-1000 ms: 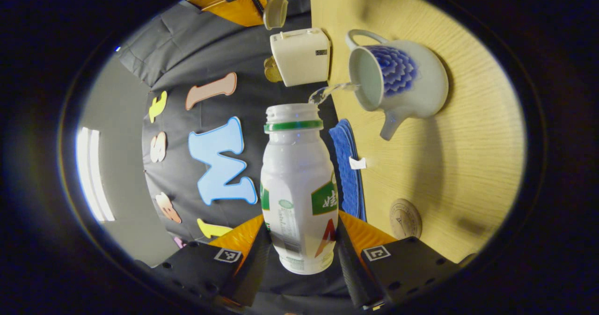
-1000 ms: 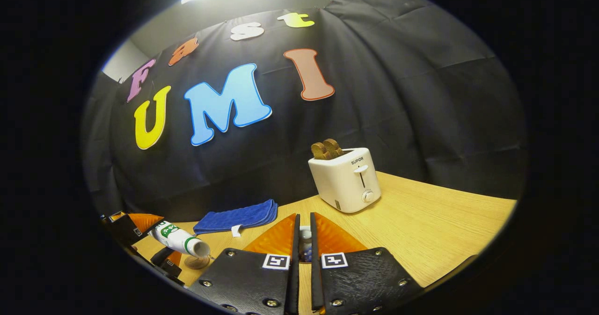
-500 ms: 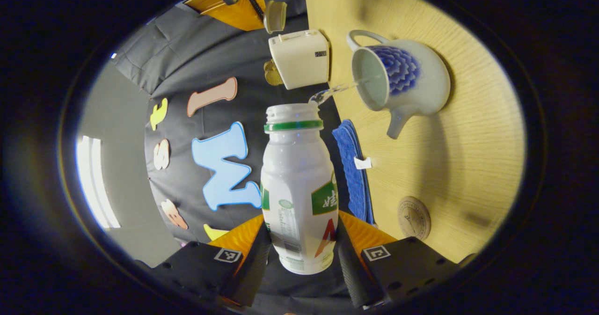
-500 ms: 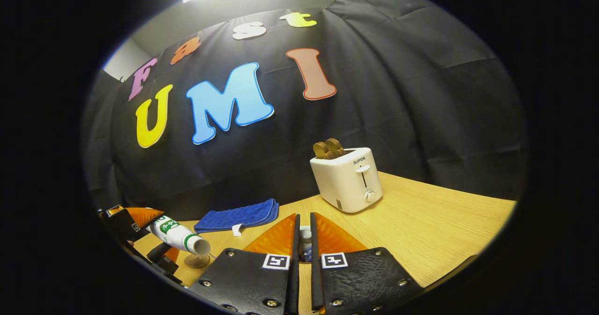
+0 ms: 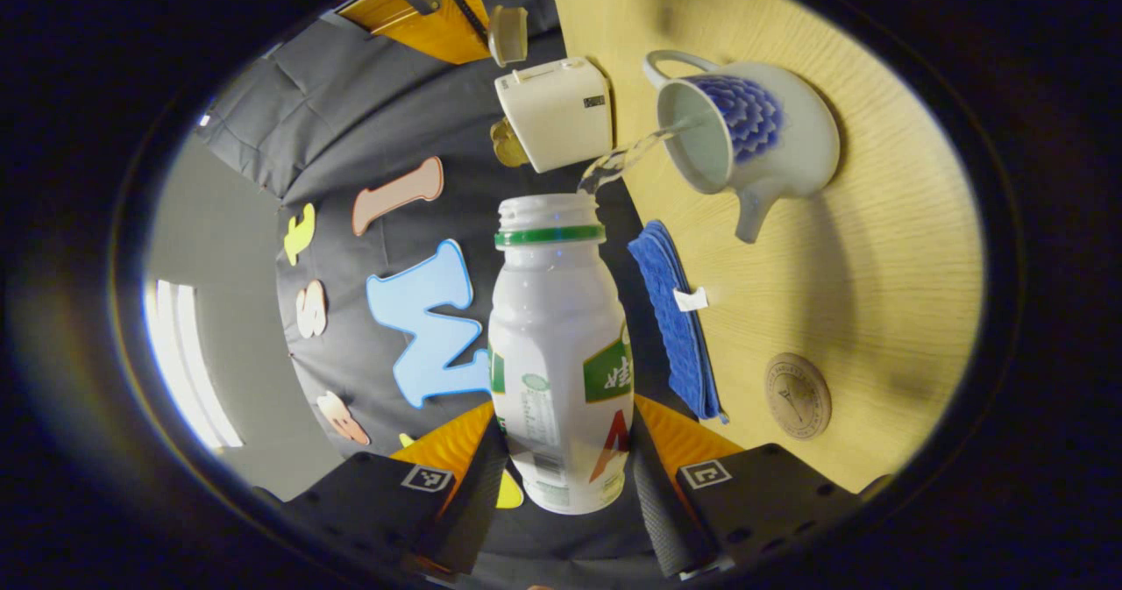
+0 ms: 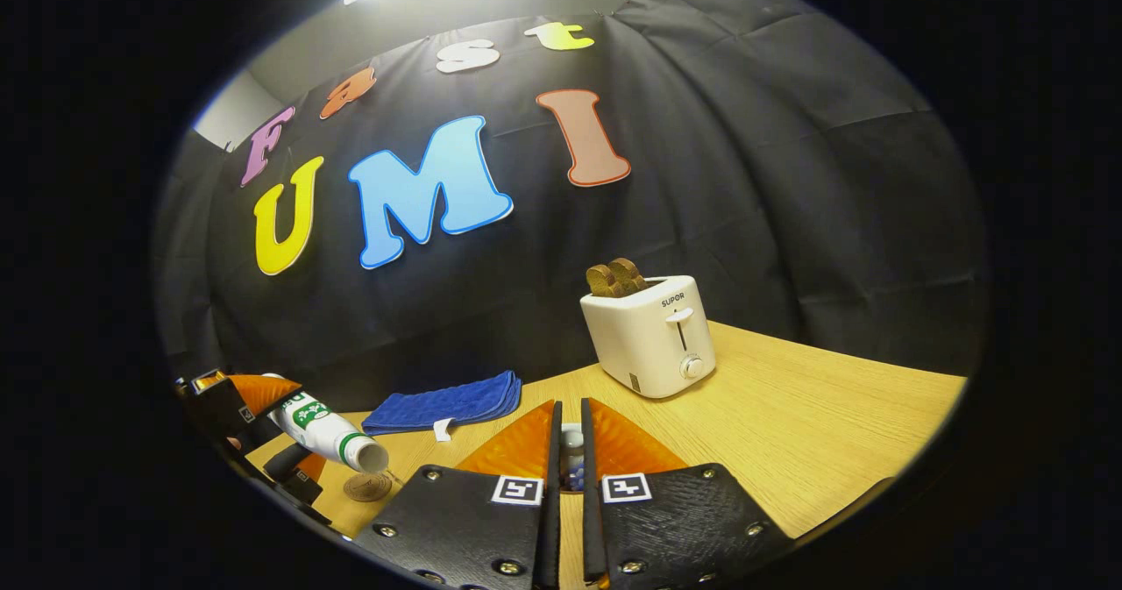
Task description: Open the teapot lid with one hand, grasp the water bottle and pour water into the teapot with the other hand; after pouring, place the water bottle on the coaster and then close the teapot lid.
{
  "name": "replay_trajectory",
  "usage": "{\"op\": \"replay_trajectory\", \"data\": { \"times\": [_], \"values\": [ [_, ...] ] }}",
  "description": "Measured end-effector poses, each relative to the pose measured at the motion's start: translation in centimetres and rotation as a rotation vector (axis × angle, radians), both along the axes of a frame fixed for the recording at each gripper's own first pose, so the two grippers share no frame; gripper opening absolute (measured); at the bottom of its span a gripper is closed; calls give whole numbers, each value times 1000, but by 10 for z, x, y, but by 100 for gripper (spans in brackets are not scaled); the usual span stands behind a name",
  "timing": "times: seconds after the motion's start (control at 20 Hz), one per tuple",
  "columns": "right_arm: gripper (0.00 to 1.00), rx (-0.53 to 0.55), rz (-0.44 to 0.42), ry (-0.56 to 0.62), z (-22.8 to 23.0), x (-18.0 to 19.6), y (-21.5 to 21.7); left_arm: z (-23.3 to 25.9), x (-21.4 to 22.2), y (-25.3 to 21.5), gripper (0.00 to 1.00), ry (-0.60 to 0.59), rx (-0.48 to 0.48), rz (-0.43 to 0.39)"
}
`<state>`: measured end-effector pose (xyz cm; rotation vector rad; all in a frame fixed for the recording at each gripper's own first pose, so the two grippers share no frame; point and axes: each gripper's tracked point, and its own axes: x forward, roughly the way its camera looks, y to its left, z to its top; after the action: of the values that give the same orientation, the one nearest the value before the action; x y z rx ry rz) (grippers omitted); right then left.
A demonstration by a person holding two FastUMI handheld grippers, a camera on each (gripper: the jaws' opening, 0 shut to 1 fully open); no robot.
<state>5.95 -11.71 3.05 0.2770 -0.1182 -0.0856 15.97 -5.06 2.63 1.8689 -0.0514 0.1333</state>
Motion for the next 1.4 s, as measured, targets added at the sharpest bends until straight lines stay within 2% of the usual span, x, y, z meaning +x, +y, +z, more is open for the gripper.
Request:
{"op": "replay_trajectory", "data": {
  "times": [0.45,0.6,0.7,0.75,0.85,0.95,1.2,1.25,1.4],
  "values": [
    [10,9,2,1,0,1,-1,7,3,-1,84,-14,78,-12],
    [10,12,2,1,0,-1,-2,9,4,-4,79,-16,104,-19],
    [10,14,2,-1,1,0,-2,9,4,-5,83,-13,118,-24],
    [10,14,2,-1,0,0,-2,8,4,-6,79,-13,127,-26],
    [11,16,3,0,0,-1,-2,9,5,-9,84,-14,148,-31],
    [10,19,5,1,-1,0,-2,11,4,-11,79,-19,169,-35],
    [10,20,8,5,-1,1,-1,20,4,-18,79,-37,214,-50],
    [10,19,8,6,-2,1,-1,20,3,-19,83,-36,223,-53],
    [10,17,6,6,-2,1,-1,21,3,-23,83,-33,237,-63]
  ]
}}
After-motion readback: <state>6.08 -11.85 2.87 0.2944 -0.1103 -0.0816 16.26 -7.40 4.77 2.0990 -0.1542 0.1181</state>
